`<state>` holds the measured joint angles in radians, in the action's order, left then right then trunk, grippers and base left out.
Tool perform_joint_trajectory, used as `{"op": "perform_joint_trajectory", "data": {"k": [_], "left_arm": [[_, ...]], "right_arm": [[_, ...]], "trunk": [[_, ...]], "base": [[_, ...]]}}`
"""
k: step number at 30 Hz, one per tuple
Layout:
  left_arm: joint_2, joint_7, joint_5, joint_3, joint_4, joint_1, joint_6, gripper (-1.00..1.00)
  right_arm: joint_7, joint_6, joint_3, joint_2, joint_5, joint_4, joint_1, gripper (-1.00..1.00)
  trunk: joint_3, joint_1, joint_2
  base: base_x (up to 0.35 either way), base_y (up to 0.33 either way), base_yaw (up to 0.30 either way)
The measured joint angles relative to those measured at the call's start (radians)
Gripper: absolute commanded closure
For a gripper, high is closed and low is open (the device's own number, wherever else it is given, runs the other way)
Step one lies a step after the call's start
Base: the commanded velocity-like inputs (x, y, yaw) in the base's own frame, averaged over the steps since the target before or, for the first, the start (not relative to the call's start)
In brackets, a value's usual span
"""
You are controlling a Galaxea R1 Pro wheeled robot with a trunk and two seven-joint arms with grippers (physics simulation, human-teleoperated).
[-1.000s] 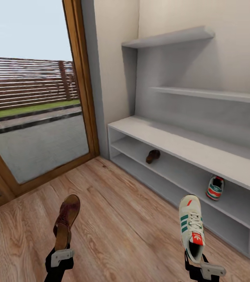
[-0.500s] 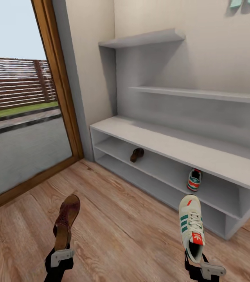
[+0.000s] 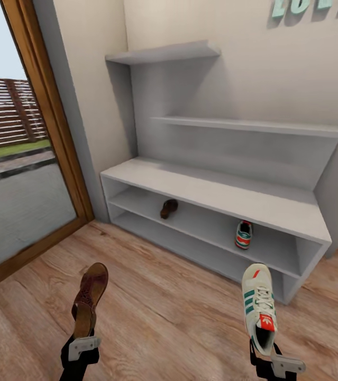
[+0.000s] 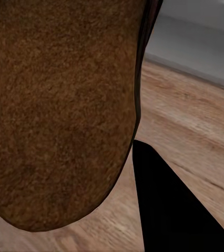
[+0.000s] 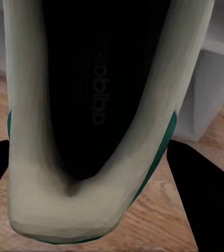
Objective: Pick up the two gym shoes and the two sandals from the corridor floor and place them onto the hallstand (shoe rack) in the corridor, making sure they are on the rack and not on the floor. Arrange them so the two gym shoes are next to each other and the two sandals are next to each other.
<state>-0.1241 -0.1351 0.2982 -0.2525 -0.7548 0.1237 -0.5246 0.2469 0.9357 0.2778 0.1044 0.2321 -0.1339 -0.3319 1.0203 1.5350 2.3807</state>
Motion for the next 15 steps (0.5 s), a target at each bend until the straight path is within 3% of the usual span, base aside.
{"op": "perform_joint_trajectory", "data": {"k": [15], "left_arm": [[0.000,0.000,0.000,0.000,0.000,0.000,0.000,1.00]], "right_arm": [[0.000,0.000,0.000,0.000,0.000,0.000,0.000,1.00]], "trunk": [[0.000,0.000,0.000]], "base": [[0.034,0.304,-0.282]]}}
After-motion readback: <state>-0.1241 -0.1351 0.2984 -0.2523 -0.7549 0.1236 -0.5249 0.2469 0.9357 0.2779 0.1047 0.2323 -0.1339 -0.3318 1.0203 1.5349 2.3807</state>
